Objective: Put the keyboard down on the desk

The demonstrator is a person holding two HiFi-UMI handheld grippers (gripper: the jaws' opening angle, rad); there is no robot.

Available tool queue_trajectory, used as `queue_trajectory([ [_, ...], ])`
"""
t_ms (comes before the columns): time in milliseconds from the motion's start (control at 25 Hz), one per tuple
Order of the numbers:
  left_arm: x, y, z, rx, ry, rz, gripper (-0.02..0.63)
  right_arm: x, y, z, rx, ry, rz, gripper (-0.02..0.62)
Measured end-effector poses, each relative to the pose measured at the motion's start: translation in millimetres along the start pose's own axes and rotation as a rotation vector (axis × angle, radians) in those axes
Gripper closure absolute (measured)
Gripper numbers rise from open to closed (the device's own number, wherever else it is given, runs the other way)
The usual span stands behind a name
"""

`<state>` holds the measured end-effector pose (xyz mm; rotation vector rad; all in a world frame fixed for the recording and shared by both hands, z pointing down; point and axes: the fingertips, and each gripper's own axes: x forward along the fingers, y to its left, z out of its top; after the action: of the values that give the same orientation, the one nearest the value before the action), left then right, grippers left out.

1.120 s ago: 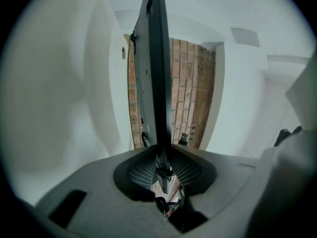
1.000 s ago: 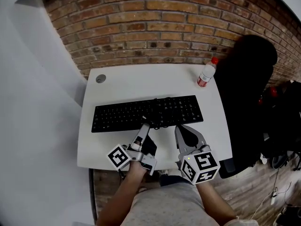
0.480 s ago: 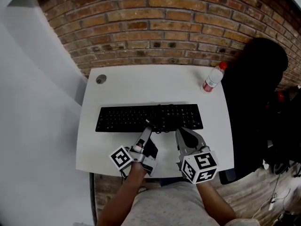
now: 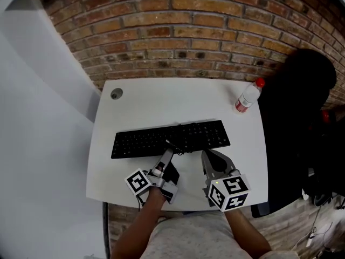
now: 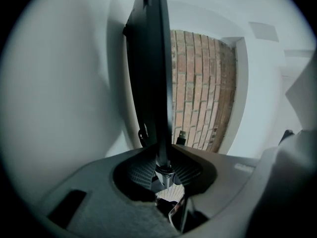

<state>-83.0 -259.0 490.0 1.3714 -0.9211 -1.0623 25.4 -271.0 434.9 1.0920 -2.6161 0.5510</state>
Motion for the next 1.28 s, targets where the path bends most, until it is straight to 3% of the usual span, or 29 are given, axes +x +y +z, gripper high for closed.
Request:
queue_trajectory([
  [720, -7.1, 14.7, 10.1, -0.073, -0.017, 0.047, 0.525, 20.7, 8.5, -5.6, -0.003, 0.032, 0.062, 0.586],
  [1280, -24.6, 37.5, 10.5, -0.125, -0.074, 0.167, 0.526, 19.2, 15.9, -16.6, -0.008, 0.039, 0.07, 0.586],
])
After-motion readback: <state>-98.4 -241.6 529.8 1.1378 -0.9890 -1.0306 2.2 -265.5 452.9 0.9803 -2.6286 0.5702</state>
